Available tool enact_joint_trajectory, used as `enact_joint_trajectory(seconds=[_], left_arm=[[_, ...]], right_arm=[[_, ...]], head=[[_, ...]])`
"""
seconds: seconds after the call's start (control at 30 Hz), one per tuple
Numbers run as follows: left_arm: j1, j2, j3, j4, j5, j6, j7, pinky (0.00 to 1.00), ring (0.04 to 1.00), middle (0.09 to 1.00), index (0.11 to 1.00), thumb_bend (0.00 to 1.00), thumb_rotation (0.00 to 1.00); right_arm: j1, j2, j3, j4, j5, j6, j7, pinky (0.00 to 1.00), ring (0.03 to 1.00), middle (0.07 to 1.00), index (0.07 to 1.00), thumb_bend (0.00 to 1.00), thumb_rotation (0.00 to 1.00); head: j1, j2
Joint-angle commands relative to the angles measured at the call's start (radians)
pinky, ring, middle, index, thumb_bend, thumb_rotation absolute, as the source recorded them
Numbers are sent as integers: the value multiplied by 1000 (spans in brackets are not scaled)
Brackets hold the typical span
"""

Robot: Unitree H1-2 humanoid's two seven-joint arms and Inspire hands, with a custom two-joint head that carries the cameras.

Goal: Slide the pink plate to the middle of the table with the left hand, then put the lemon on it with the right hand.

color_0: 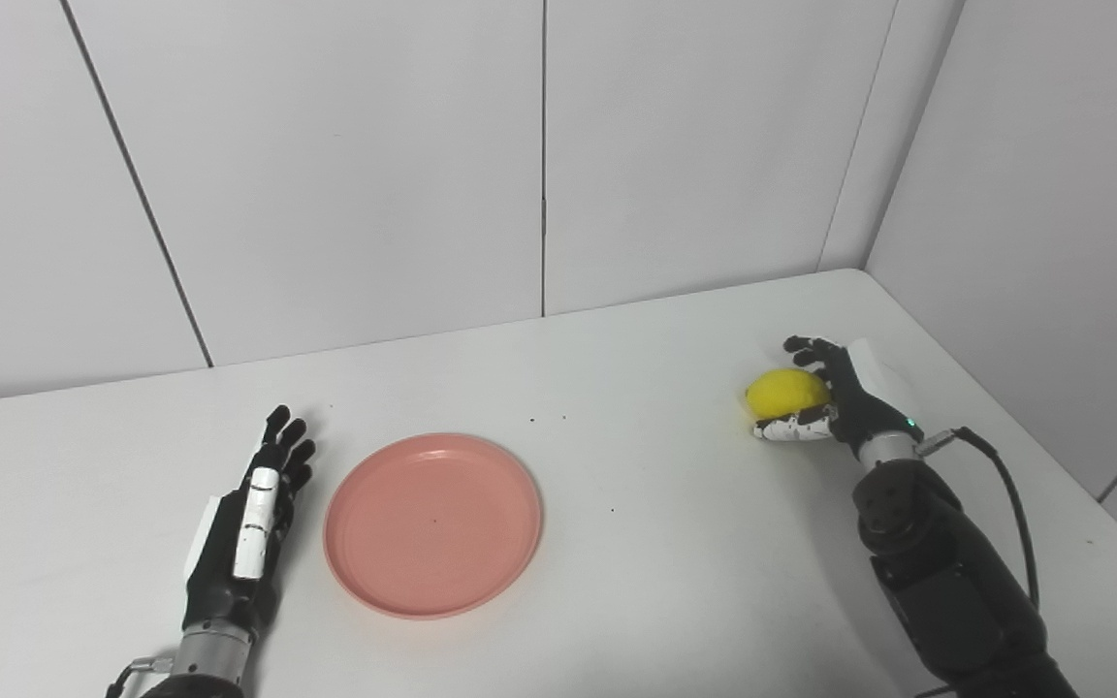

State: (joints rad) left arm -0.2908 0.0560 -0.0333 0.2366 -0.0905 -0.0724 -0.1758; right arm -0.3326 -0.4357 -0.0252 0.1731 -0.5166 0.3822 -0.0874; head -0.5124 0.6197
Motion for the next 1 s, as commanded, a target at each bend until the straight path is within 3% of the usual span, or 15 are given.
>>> enact_joint_trajectory(seconds=[0.0, 0.07, 0.13, 0.17, 0.43, 0.6, 0.8, 0.87, 0.97], left_arm=[[18, 3, 6, 3, -12, -6, -5, 990, 970, 986, 986, 586, 1000], [17, 1, 7, 4, -10, -8, -2, 982, 965, 982, 983, 587, 1000], [17, 1, 6, 3, -5, -6, 1, 981, 964, 982, 983, 590, 1000], [17, 1, 6, 3, -3, -7, 2, 979, 963, 981, 981, 587, 1000], [17, 1, 4, 7, -5, -15, -2, 978, 962, 982, 984, 578, 1000], [20, -2, 2, -4, 1, -3, 3, 973, 963, 981, 983, 591, 1000], [26, -5, -7, -12, 7, -2, 1, 983, 973, 989, 996, 595, 1000], [32, -11, -11, -25, 15, 6, 10, 980, 968, 984, 991, 605, 1000], [39, -16, -16, -36, 30, 3, 19, 974, 961, 981, 986, 596, 1000]], right_arm=[[-16, -9, 4, -6, 4, -26, -8, 433, 491, 576, 619, 632, 0], [-15, -9, 7, -6, -2, -25, -17, 298, 451, 475, 566, 540, 0], [-13, -10, 10, -5, -10, -24, -29, 247, 448, 439, 536, 523, 0], [-13, -10, 12, -6, -14, -23, -33, 243, 406, 470, 521, 517, 0], [-6, -11, 22, -16, -30, -15, -39, 211, 388, 506, 490, 516, 0], [0, 8, 16, -41, -38, -41, -98, 201, 444, 437, 509, 518, 0], [25, 62, -14, -134, -16, -91, -175, 184, 444, 413, 514, 516, 0], [34, 82, -22, -178, -6, -107, -185, 225, 445, 424, 513, 517, 0], [41, 108, -22, -237, -2, -123, -189, 194, 444, 462, 504, 519, 0]], head=[[1, -1], [1, -2], [1, -2], [1, -2], [6, 2], [21, 4], [91, 9], [107, 10], [116, 9]])
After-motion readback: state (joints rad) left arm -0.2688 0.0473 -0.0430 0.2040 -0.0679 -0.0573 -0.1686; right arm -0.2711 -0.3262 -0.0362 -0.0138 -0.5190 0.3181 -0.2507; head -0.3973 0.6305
